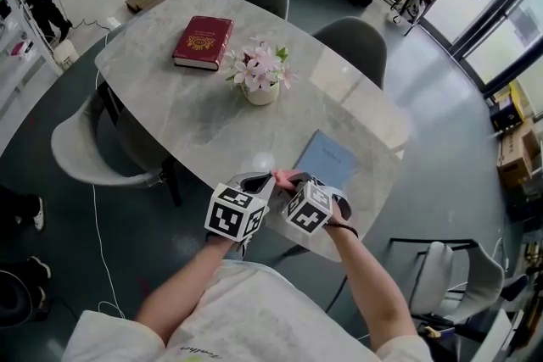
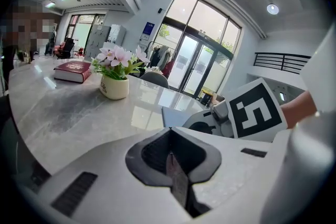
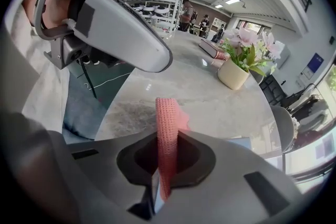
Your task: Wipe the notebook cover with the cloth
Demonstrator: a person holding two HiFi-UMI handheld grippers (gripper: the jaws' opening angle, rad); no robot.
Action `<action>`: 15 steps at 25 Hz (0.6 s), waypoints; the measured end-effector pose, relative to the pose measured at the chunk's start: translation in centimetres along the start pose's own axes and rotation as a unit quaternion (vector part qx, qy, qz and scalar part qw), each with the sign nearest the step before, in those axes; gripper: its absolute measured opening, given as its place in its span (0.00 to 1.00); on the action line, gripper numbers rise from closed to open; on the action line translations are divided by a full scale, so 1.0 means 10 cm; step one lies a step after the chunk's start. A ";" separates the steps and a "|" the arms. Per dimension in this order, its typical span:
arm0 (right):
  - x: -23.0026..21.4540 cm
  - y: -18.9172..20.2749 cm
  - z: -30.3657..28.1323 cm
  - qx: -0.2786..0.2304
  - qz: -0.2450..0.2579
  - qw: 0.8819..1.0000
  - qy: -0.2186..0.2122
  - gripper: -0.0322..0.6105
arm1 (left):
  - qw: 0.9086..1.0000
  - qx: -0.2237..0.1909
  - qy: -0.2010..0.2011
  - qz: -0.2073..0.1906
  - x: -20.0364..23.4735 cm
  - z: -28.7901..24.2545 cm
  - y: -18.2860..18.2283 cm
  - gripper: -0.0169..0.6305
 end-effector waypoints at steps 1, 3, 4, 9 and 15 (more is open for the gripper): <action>0.03 0.00 0.01 -0.001 -0.001 1.000 -0.001 0.07 | 1.000 0.000 -0.001 0.000 -0.01 0.01 0.01 0.04; 0.07 0.00 0.02 -0.005 -0.007 1.000 -0.002 0.07 | 1.000 0.000 -0.002 0.000 -0.03 0.04 0.03 0.04; 0.09 0.00 0.03 -0.008 -0.013 1.000 -0.001 0.07 | 1.000 0.000 -0.002 0.000 -0.04 0.06 0.04 0.04; 0.09 0.01 0.17 -0.031 -0.055 0.998 0.016 0.07 | 1.000 -0.002 -0.003 -0.004 -0.13 0.12 0.04 0.04; 0.01 0.08 0.44 -0.063 -0.105 0.991 0.048 0.07 | 1.000 -0.006 -0.002 -0.017 -0.26 0.16 -0.02 0.04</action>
Point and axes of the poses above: the fingertips, and each gripper's own axes: z backward along the fingers, x to its left, y out of its underside, the point moved 5 cm from there along z, backward along the fingers, and after that the axes turned 7 degrees about y, right-handed, at the moved point
